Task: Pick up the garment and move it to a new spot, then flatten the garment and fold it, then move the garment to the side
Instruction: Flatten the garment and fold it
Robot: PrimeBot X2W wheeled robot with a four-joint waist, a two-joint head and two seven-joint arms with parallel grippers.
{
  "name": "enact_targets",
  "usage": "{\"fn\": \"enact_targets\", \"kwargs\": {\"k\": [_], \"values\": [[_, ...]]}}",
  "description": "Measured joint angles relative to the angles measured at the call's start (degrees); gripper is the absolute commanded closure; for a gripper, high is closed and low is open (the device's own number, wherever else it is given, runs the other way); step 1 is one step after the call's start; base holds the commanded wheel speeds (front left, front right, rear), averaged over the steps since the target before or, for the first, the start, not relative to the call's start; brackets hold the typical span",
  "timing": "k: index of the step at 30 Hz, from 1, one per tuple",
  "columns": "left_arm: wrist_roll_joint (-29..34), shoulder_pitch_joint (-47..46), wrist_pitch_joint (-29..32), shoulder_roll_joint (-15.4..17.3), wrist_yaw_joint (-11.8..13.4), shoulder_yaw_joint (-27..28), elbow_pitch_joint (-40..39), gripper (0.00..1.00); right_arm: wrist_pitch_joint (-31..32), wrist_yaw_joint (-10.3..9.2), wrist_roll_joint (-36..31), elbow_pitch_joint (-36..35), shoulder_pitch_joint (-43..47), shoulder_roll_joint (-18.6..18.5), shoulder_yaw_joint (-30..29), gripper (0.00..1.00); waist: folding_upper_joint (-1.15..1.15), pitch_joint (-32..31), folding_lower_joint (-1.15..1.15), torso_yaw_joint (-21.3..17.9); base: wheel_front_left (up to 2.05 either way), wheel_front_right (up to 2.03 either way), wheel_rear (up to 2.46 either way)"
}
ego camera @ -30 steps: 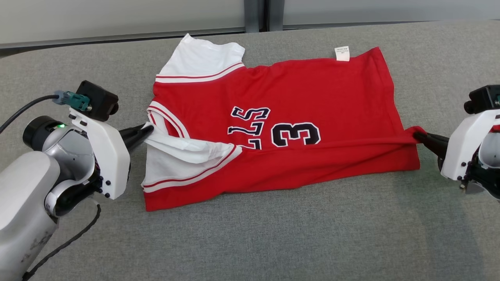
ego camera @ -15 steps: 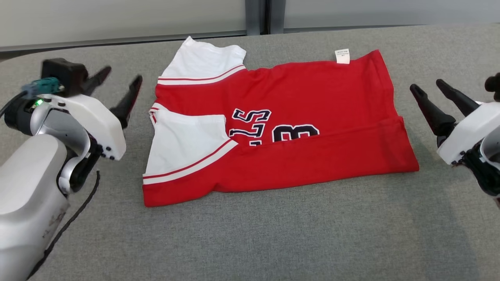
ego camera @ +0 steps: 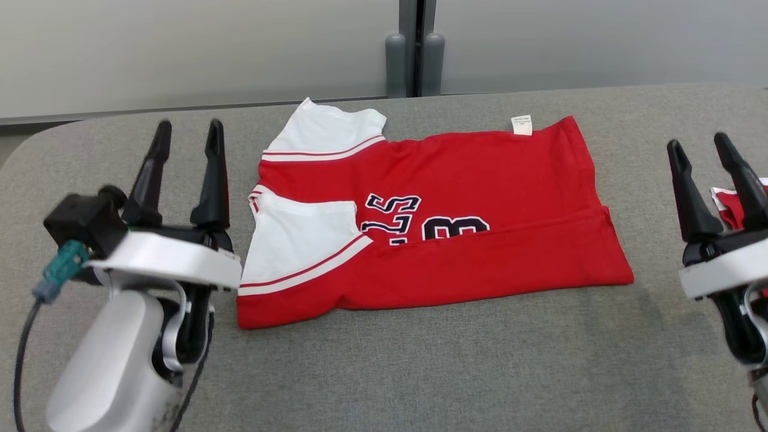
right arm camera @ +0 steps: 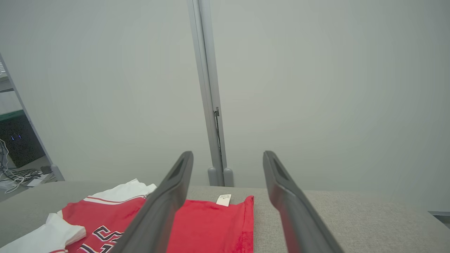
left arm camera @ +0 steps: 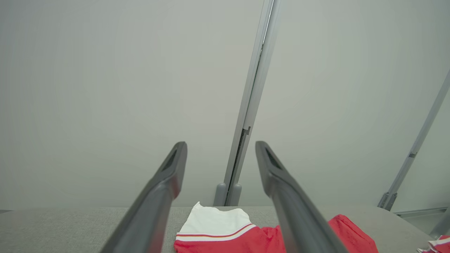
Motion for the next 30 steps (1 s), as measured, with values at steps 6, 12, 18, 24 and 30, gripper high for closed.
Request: {"fn": "enact_targets", "kwargs": {"k": [6, 12, 18, 24, 30], "values": [[12.67, 12.82, -0.10, -7.92, -1.81, 8.04, -4.34, 0.00, 0.00, 0.00, -15.48, -9.54, 13.49, 11.63, -14.89, 0.00, 0.00, -1.51, 0.00, -0.44, 0.00, 0.00, 0.00], [16.79, 18.73, -0.10, -12.73, -3.18, 11.94, -0.60, 0.00, -0.01, 0.00, -22.03, -13.29, 18.98, 16.95, -18.69, 0.00, 0.00, -2.41, 0.00, -0.97, 0.00, 0.00, 0.00], [23.01, 21.00, -0.09, -14.46, -1.83, 14.05, 5.81, 0.00, -0.01, 0.00, -23.70, -13.27, 22.78, 20.53, -20.58, 0.00, 0.00, -2.82, 0.00, -1.76, 0.00, 0.00, 0.00], [25.20, 20.59, -0.10, -15.11, -1.16, 14.01, 14.84, 0.00, 0.00, 0.00, -24.08, -13.32, 23.04, 20.69, -20.39, 0.00, 0.00, -2.79, 0.00, -2.98, 0.00, 0.00, 0.00], [26.26, 17.93, -0.09, -14.94, 1.37, 15.50, 23.29, 0.00, -0.01, 0.00, -23.98, -13.35, 22.32, 20.52, -20.35, 0.00, 0.00, -2.61, 0.00, -4.15, 0.00, 0.00, 0.00]]}}
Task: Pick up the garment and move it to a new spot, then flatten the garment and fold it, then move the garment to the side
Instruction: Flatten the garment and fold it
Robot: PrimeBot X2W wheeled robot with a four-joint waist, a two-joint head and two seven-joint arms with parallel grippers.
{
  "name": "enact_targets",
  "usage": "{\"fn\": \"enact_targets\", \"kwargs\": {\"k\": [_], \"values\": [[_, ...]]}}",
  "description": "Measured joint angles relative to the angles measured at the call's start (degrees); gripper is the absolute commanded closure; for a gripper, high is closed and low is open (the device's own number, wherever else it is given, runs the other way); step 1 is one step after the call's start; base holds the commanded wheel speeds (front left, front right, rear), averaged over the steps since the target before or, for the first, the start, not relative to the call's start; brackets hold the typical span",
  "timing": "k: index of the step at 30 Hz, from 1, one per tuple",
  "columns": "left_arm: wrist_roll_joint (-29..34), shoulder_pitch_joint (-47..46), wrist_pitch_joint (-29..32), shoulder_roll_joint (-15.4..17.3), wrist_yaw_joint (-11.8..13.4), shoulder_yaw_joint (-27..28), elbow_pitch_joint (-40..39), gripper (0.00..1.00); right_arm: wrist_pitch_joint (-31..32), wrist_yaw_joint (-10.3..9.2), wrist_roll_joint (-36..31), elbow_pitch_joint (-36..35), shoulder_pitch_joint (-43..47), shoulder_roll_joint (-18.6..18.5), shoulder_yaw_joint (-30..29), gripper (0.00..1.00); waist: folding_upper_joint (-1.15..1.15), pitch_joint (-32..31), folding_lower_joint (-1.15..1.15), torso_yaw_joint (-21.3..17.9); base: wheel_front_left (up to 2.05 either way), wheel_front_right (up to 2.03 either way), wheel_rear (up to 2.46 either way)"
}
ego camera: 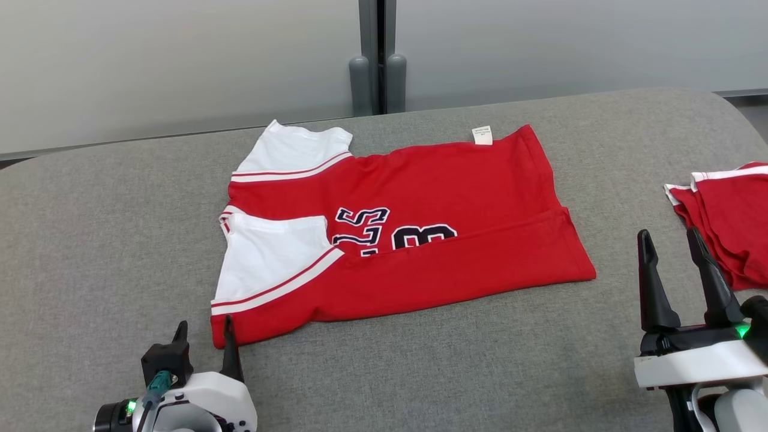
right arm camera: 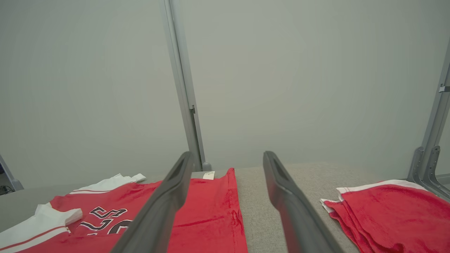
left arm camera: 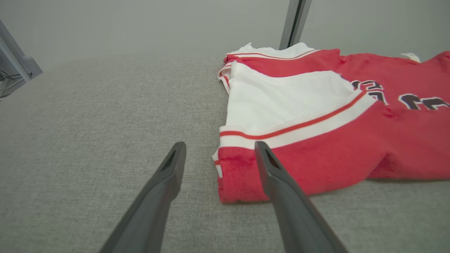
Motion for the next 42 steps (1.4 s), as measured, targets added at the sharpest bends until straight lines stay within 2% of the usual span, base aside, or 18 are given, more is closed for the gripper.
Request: {"fn": "enact_targets", "kwargs": {"k": [9, 15, 16, 17, 24, 28, 33, 42], "values": [[-0.96, -4.43, 2.94, -0.04, 0.27, -0.52, 10.74, 0.00, 0.01, 0.00, 0.47, 1.36, -0.12, -0.27, 0.34, 0.00, 0.00, 0.85, 0.00, -1.43, 0.00, 0.00, 0.00], [-1.41, -6.20, 3.34, 0.00, -0.47, -1.44, 13.32, 0.00, 0.00, 0.00, 0.48, 1.51, -0.61, -0.34, 0.26, 0.00, 0.00, 1.29, 0.00, -1.84, 0.00, 0.00, 0.00], [-1.40, -6.61, 3.57, 0.14, -0.94, -1.71, 13.73, 0.45, 0.00, 0.00, 0.48, 1.54, -0.62, -0.34, 0.21, 0.00, 0.00, 1.38, 0.00, -1.87, 0.00, 0.00, 0.00], [-1.38, -6.95, 3.63, 0.22, -1.36, -1.99, 14.02, 1.00, 0.00, 0.00, 0.49, 1.63, -0.64, -0.32, 0.05, 0.00, 0.00, 1.44, 0.00, -1.87, 0.00, 0.00, 0.00], [-2.26, -7.73, 1.25, -0.30, -2.54, -1.93, 12.55, 1.00, 0.00, 0.00, 1.82, 6.41, -1.31, 0.19, -1.65, 0.00, 0.00, 1.35, 0.00, -0.94, 0.00, 0.00, 0.00], [-2.01, -7.89, 0.34, -0.29, -3.36, -2.41, 8.62, 1.00, 0.20, 0.00, 5.02, 13.80, -3.24, 0.73, -2.18, 0.00, 0.00, 1.35, 0.00, 0.38, 0.00, 0.00, 0.00], [-1.87, -7.43, 0.13, -0.34, -4.42, -3.07, 4.04, 1.00, 4.27, 0.00, 10.81, 22.28, -8.14, 1.32, -0.55, 0.00, 0.00, 1.63, 0.00, 2.17, 0.00, 0.00, 0.00], [-0.81, -6.98, 0.09, -0.46, -4.92, -5.82, -0.34, 1.00, 9.68, 0.00, 16.26, 36.34, -17.03, -0.54, 1.27, 0.00, 0.00, 4.74, 0.00, 5.08, 0.00, 0.00, 0.00]]}}
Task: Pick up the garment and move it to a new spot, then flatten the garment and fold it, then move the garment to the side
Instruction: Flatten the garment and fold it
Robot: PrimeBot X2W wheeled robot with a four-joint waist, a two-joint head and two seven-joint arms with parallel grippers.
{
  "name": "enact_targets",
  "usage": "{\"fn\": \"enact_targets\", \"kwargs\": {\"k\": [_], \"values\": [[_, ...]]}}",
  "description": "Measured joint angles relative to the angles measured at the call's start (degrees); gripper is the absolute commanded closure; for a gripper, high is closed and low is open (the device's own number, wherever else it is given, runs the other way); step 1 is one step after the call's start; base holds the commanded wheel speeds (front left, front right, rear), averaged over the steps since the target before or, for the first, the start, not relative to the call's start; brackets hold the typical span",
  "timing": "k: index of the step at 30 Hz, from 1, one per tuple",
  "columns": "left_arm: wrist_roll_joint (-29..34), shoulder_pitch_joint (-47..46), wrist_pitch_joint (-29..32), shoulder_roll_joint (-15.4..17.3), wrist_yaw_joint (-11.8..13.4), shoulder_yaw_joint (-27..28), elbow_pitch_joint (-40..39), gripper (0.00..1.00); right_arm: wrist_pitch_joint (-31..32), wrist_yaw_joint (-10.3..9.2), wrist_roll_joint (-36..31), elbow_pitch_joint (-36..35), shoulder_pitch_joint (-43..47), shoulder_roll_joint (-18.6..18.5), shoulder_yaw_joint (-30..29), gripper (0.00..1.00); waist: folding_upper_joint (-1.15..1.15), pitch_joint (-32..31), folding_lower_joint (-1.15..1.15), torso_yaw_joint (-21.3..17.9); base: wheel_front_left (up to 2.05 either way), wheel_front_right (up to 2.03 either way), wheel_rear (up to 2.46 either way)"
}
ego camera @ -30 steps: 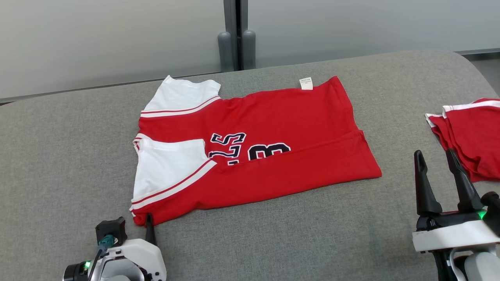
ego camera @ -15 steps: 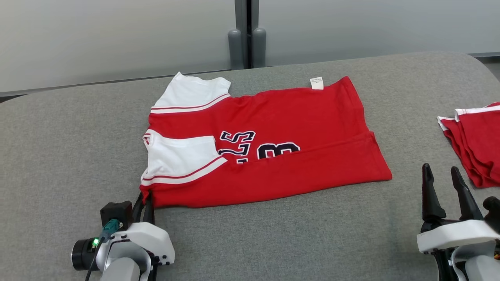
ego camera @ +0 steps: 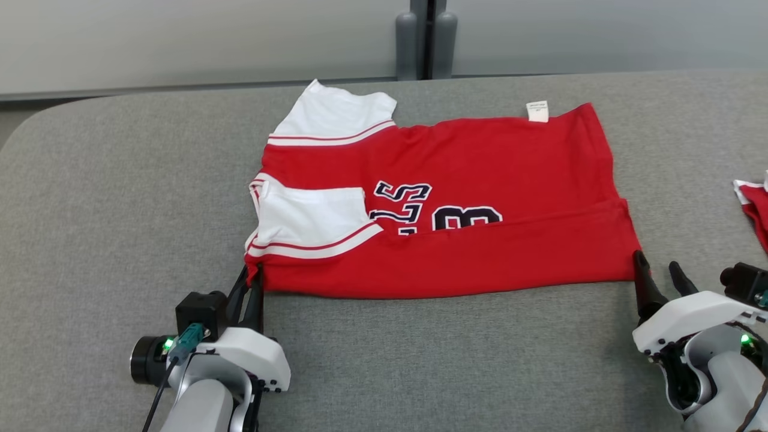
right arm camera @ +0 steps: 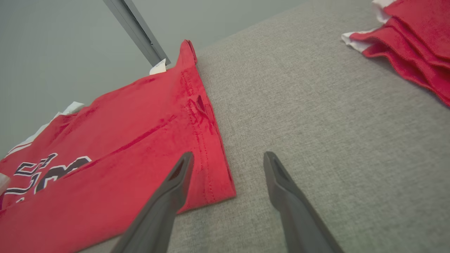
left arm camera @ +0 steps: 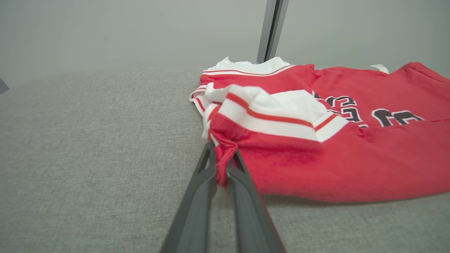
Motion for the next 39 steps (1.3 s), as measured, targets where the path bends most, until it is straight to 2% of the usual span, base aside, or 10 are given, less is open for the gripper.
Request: {"fn": "enact_targets", "kwargs": {"k": [8, 9, 11, 20, 27, 34, 39], "values": [[0.01, -1.57, 0.01, -0.09, 0.29, -2.20, -0.69, 1.00, 0.82, -0.01, 4.87, 4.55, -3.96, -1.87, 4.08, 0.00, 0.00, 2.42, 0.00, 2.42, 0.00, 0.00, 0.00], [0.34, -1.76, 0.00, -0.12, 0.60, -2.43, -0.73, 1.00, 0.86, 0.00, 5.47, 4.56, -4.30, -2.07, 4.71, 0.52, 0.00, 2.56, 0.00, 2.59, 0.00, 0.00, 0.00], [0.49, -1.99, 0.01, -0.13, 0.66, -2.63, -0.71, 1.00, 0.89, 0.00, 6.44, 4.52, -4.56, -2.67, 6.57, 1.00, 0.00, 2.54, 0.00, 2.79, 0.00, 0.00, 0.00], [-0.90, -0.46, 0.02, -0.15, 0.32, -2.86, 1.86, 1.00, -0.57, 0.00, 10.89, 4.58, -3.71, -4.26, 12.76, 1.00, 0.00, -0.17, 0.00, 2.25, 0.00, 0.00, 0.00], [-2.69, 2.98, 1.75, 1.27, -0.93, -2.65, 3.49, 1.00, 0.31, 0.02, 14.89, 2.38, 1.00, -6.82, 15.83, 1.00, 0.00, -4.68, 0.00, 1.68, 0.00, 0.00, 0.00], [-4.99, 9.41, 6.69, 2.60, -2.98, -3.03, -2.34, 1.00, 4.69, 0.03, 19.11, -3.44, 8.37, -11.10, 17.79, 1.00, 0.00, -8.69, 0.00, 1.10, 0.00, 0.00, 0.00], [-6.35, 13.89, 12.26, 3.88, -3.00, -3.48, -9.09, 1.00, 7.68, 0.07, 21.03, -8.05, 12.73, -13.26, 17.27, 1.00, 0.00, -9.67, 0.00, 0.43, 0.00, 0.00, 0.00]]}}
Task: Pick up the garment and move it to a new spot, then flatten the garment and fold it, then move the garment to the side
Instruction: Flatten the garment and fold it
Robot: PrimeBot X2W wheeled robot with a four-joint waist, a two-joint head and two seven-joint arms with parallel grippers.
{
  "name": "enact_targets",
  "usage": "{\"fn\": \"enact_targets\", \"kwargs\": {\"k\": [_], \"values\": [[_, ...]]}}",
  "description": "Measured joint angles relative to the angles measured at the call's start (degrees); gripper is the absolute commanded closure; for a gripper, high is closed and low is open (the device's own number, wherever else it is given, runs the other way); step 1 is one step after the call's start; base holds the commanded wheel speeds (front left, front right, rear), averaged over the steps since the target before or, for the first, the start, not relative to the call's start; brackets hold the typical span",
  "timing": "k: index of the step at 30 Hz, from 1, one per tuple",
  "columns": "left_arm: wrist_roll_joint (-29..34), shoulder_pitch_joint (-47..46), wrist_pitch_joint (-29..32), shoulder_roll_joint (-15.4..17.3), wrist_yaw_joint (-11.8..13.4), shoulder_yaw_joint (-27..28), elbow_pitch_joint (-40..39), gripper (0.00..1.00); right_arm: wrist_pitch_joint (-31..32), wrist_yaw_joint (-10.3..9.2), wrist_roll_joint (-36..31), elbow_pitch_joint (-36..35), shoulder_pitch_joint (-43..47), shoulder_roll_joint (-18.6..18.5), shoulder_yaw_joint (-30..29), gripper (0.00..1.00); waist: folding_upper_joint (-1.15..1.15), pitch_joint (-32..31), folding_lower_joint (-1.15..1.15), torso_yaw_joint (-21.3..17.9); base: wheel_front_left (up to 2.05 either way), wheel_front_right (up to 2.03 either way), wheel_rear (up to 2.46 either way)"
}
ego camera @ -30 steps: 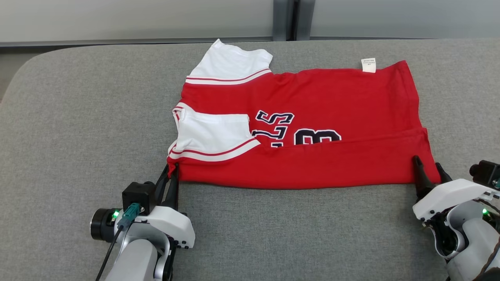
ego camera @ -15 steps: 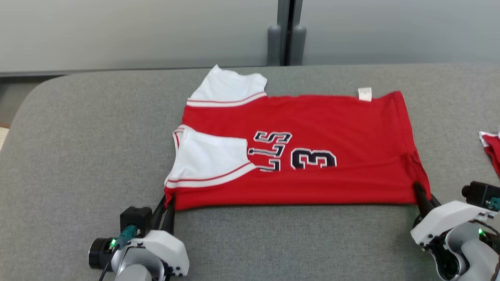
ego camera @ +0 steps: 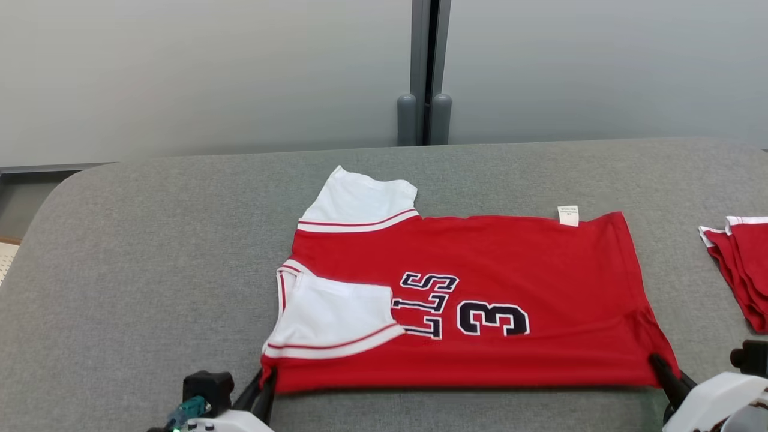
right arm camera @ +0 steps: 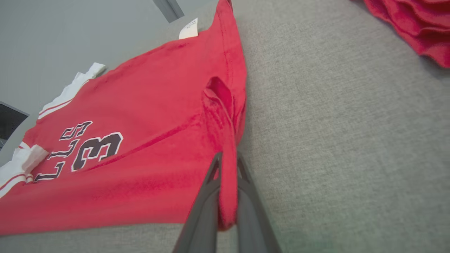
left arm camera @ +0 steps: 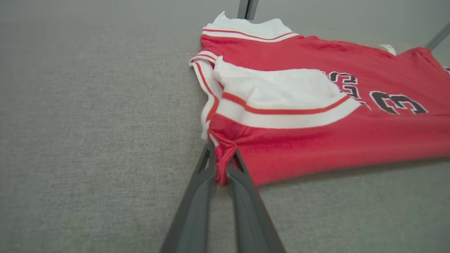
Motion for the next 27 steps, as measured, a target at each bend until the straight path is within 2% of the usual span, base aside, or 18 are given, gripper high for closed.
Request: {"fn": "enact_targets", "kwargs": {"k": [5, 6, 7, 8, 9, 10, 13, 17, 21, 24, 27], "values": [[-0.91, 3.24, 5.79, 0.65, 0.37, -1.13, -4.74, 1.00, 1.72, 0.00, -0.14, -2.44, 2.45, -0.40, -1.10, 1.00, 0.00, 0.30, 0.00, -0.68, 0.00, 0.00, 0.00], [-0.92, 3.66, 6.56, 0.78, 0.67, -1.14, -5.31, 1.00, 1.68, 0.00, -0.74, -2.66, 2.61, -0.33, -1.46, 0.59, 0.00, 0.38, 0.00, -0.83, 0.00, 0.00, 0.00], [-1.08, 4.13, 7.34, 0.88, 1.03, -1.16, -5.89, 1.00, 1.02, 0.00, -1.49, -3.04, 2.79, -0.24, -1.90, 0.00, 0.00, 0.46, 0.00, -0.96, 0.00, 0.00, 0.00], [-1.26, 4.47, 7.98, 0.94, 1.30, -1.26, -6.25, 0.67, 0.51, 0.00, -1.70, -3.39, 2.87, 0.03, -2.54, 0.00, 0.00, 0.52, 0.00, -1.09, 0.00, 0.00, 0.00], [-1.33, 4.77, 8.45, 1.04, 1.36, -1.35, -6.71, 0.26, -0.29, -0.01, -1.88, -3.69, 2.92, 0.41, -3.12, 0.00, 0.00, 0.56, 0.00, -1.20, 0.00, 0.00, 0.00], [-1.49, 5.09, 8.68, 1.08, 1.59, -1.29, -7.22, 0.00, -1.18, -0.07, -2.57, -4.11, 2.98, 0.54, -3.43, 0.00, 0.00, 0.57, 0.00, -1.26, 0.00, 0.00, 0.00], [-1.82, 5.47, 8.64, 1.33, 2.53, -0.64, -8.17, 0.00, -4.94, -0.07, -4.88, -5.41, 3.13, 0.52, -4.53, 0.00, 0.00, 0.56, 0.00, -1.39, 0.00, 0.00, 0.00], [-2.81, 5.15, 3.74, 0.98, 3.08, 1.63, -10.42, 0.00, -11.33, -0.07, -8.28, -7.82, 3.28, 0.52, -5.53, 0.00, 0.00, 0.80, 0.00, -1.38, 0.00, 0.00, 0.00], [-4.83, 1.55, -8.17, -0.51, 0.48, 4.46, -12.27, 0.00, -16.48, -0.07, -16.16, -10.51, 2.49, 0.32, -7.17, 0.00, 0.00, 1.80, 0.00, -1.38, 0.00, 0.00, 0.00], [-4.82, -0.94, -11.62, -1.30, -1.02, 5.49, -12.51, 0.00, -17.05, -0.07, -22.12, -13.93, 1.49, 2.68, -11.04, 0.00, 0.00, 2.64, 0.00, -1.69, 0.00, 0.00, 0.00], [-2.29, -4.19, -12.21, -2.07, -1.74, 5.55, -12.65, 0.00, -17.19, -0.05, -27.46, -19.08, 1.36, 5.88, -15.10, 0.00, 0.00, 3.84, 0.00, -2.06, 0.00, 0.00, 0.00]]}}
